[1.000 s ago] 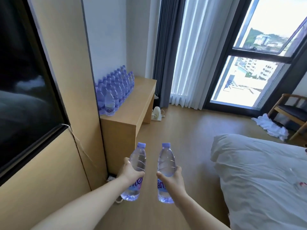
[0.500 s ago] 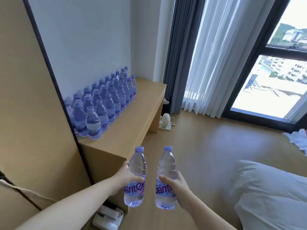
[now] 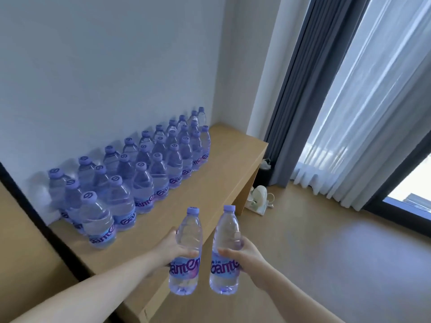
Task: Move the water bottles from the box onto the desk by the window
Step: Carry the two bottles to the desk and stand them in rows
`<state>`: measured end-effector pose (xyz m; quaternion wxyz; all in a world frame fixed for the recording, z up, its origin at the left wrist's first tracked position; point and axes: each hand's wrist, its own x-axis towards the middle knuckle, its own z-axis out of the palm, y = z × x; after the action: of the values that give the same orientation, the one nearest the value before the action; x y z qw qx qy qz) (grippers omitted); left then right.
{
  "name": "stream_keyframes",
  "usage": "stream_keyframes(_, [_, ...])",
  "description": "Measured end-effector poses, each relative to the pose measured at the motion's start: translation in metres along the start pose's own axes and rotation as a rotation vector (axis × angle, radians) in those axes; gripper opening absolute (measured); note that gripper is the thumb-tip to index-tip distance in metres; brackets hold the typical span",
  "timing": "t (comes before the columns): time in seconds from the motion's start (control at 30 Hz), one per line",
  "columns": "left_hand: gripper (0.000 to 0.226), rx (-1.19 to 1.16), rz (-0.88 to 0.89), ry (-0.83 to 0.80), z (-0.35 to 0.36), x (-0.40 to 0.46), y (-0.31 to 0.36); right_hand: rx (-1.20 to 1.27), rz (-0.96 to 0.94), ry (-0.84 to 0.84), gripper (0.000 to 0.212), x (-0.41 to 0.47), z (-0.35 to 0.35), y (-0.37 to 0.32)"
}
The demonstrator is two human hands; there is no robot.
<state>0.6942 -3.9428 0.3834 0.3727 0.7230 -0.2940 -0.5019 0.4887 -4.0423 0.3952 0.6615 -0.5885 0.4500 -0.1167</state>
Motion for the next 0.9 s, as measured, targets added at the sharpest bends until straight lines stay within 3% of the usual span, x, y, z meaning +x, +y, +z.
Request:
stream_keyframes(0.23, [0.051,0.037,-0.004,0.019,0.003,0.127,0.078,-0.045,-0.001,0.003,0.051,0.119,-0.062,-0.057])
stream_keyframes(0.4, [0.064,0.046,-0.002,0.087,0.011,0.2,0.135,-0.108,-0.016,0.004,0.022,0.188,-0.112,-0.091])
stream_keyframes(0.5, [0.068,0.061,0.001,0.091,0.015,0.246,0.159,-0.14,-0.002,-0.045,0.025,0.235,-0.142,-0.108])
stream_keyframes(0.67, [0.081,0.058,-0.026,0.213,0.031,0.309,0.199,-0.293,-0.009,-0.139,0.056,0.328,-0.191,-0.134])
stream_keyframes(0.77, [0.072,-0.004,0.0,0.263,0.04,0.343,0.219,-0.343,-0.022,-0.216,0.027,0.378,-0.217,-0.154])
stream_keyframes(0.8, [0.071,-0.029,0.008,0.297,0.043,0.351,0.224,-0.343,-0.02,-0.226,0.027,0.392,-0.223,-0.16])
stream_keyframes(0.9, [0.073,-0.061,0.05,0.437,0.053,0.376,0.242,-0.484,-0.1,-0.195,0.059,0.432,-0.238,-0.183])
